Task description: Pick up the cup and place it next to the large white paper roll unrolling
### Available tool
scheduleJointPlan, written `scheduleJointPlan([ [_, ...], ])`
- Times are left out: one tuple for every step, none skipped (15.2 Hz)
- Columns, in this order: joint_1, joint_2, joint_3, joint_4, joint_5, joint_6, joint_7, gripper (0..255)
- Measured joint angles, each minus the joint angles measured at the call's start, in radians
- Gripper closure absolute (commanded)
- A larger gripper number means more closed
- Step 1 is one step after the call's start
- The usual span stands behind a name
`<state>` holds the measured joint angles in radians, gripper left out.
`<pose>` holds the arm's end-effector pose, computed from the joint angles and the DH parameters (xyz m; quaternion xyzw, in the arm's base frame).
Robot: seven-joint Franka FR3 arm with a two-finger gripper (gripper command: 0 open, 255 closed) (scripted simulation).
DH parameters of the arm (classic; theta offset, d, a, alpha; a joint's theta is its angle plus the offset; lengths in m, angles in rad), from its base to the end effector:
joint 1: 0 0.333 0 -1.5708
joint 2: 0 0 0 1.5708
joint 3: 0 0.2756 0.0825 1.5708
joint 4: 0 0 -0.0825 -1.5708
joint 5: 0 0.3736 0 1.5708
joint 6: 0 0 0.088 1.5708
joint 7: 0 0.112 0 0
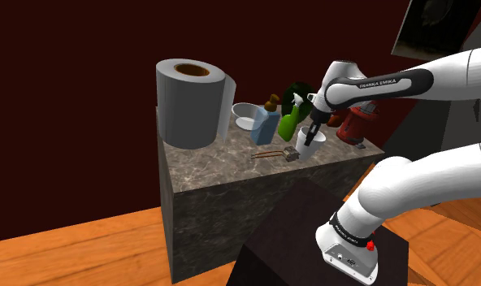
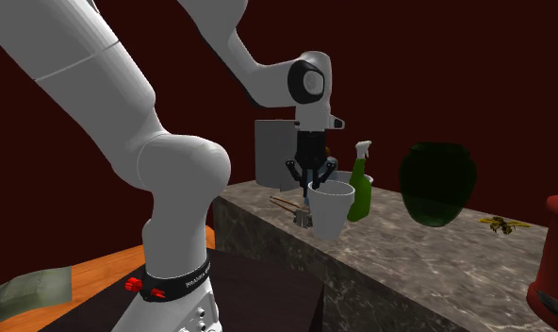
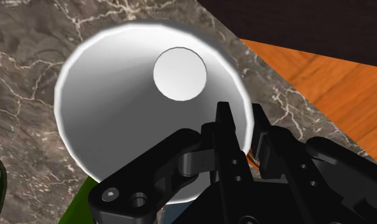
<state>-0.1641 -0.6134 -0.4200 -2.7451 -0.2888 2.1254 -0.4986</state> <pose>0.3034 -0.1918 0.3473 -0.9972 -0.0732 0.0140 0.0047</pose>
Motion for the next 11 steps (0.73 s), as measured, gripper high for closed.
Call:
scheduleJointPlan([
  [0.0, 0.0, 0.0, 0.0, 0.0, 0.0, 0.0, 255],
  [0.0, 0.0, 0.0, 0.0, 0.0, 0.0, 0.0, 255],
  [0.0, 0.0, 0.0, 0.0, 0.0, 0.0, 0.0, 255],
  [0.0, 0.0, 0.0, 0.0, 0.0, 0.0, 0.0, 255],
  [0.0, 0.0, 0.0, 0.0, 0.0, 0.0, 0.0, 255],
  [0.0, -0.006, 0.002, 0.003, 0.001, -0.009, 0.0, 255],
  [-0.001, -0.012, 0.005, 0.009, 0.002, -0.021, 0.0, 255],
  [0.001, -0.015, 0.008, 0.019, 0.005, -0.035, 0.0, 255],
  [0.001, -0.022, 0.011, 0.027, 0.008, -0.05, 0.0, 255],
  [0.002, -0.027, 0.014, 0.037, 0.01, -0.064, -0.001, 255],
  [0.002, -0.035, 0.019, 0.045, 0.013, -0.08, 0.0, 255],
])
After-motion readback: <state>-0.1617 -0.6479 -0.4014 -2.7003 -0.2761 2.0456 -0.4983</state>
